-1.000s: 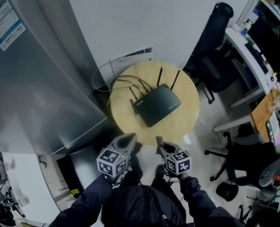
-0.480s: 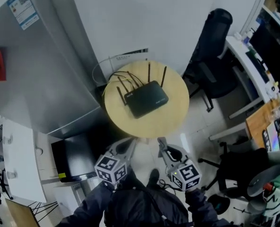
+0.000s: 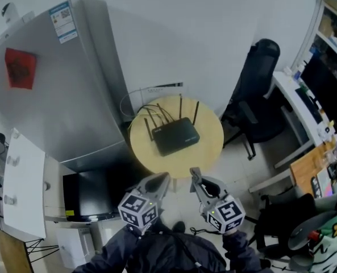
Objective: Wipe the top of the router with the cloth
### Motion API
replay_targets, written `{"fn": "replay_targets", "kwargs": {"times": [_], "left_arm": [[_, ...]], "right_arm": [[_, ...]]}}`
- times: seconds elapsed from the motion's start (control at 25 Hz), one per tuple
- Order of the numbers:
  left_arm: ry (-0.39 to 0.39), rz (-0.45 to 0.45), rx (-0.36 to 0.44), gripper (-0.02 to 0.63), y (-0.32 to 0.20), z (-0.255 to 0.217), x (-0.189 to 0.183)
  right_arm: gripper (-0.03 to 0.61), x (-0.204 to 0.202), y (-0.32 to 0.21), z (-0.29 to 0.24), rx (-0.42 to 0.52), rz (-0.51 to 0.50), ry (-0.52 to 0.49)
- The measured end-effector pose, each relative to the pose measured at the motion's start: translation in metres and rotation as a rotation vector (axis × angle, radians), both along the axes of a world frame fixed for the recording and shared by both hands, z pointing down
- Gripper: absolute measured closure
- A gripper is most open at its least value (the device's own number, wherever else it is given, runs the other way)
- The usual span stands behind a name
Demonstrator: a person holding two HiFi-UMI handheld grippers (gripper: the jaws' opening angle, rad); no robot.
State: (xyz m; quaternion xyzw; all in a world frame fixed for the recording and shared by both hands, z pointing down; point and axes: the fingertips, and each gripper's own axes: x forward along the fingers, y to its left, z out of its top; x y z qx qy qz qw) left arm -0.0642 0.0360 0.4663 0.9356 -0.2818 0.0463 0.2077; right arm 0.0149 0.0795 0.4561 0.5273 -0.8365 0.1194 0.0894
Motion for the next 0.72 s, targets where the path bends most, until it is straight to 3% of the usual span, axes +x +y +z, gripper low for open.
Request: {"fn": "replay_targets", "kwargs": {"times": [0.72], "left_arm": [[0.003, 0.013, 0.020, 0.612, -0.008, -0.011, 0.007]], "right_arm": [[0.509, 0.000, -0.013, -0.017, 0.033, 0.008, 0.023]]}}
